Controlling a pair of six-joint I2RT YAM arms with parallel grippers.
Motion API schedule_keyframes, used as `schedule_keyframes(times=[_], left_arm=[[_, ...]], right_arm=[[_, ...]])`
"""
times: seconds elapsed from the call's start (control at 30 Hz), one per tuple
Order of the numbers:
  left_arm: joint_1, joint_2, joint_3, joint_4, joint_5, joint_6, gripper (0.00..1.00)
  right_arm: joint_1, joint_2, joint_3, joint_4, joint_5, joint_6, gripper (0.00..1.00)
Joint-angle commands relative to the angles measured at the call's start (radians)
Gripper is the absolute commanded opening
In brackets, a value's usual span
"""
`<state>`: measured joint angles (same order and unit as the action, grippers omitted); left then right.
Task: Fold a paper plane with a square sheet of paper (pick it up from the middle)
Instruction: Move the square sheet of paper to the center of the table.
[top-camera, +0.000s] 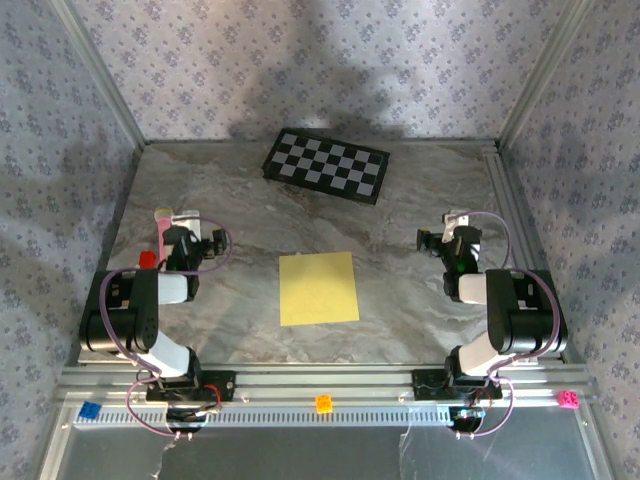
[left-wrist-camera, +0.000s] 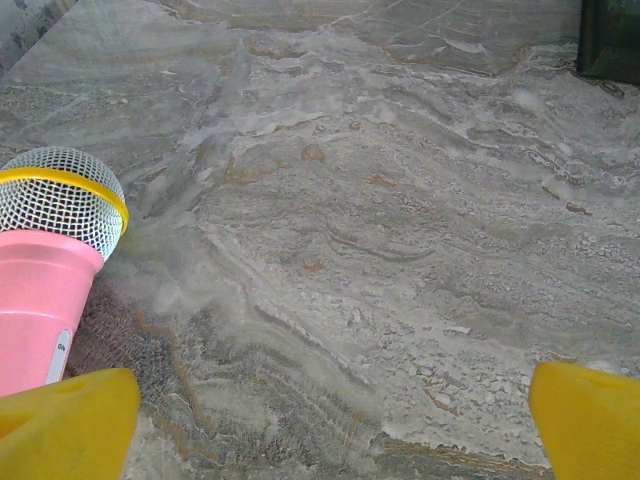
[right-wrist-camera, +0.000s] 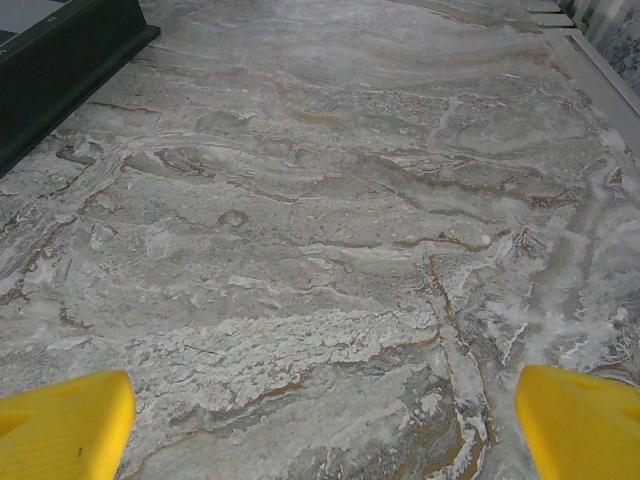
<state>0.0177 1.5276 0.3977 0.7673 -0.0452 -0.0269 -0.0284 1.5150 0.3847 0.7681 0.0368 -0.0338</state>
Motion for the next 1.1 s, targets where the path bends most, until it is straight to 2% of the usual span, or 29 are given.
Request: schedule_keyframes(times=[0.0, 0.33, 0.47, 0.8, 0.9, 1.07], left_arm=[[0.001, 0.009, 0.020, 0.041, 0.008, 0.001, 1.00], [0.004, 0.008, 0.020, 0.041, 0.015, -0.001, 1.00], [0.007, 0.005, 0.010, 0.055, 0.078, 0.018, 0.99], [0.007, 0.004, 0.010, 0.052, 0.074, 0.020, 1.00], [-0.003, -0.026, 0.036, -0.017, 0.085, 0.036, 1.00], [-0.001, -0.116, 0.133, -0.301, 0.072, -0.009, 1.00]], right_arm=[[-0.006, 0.007, 0.016, 0.016, -0.006, 0.006, 1.00], [-0.007, 0.006, 0.016, 0.017, -0.008, 0.008, 1.00], [-0.025, 0.006, 0.015, 0.016, -0.063, 0.008, 1.00], [-0.023, 0.007, 0.018, 0.014, -0.060, 0.008, 1.00], [-0.023, 0.006, 0.017, 0.014, -0.059, 0.008, 1.00], [-0.008, -0.018, 0.032, -0.023, -0.079, -0.022, 1.00]])
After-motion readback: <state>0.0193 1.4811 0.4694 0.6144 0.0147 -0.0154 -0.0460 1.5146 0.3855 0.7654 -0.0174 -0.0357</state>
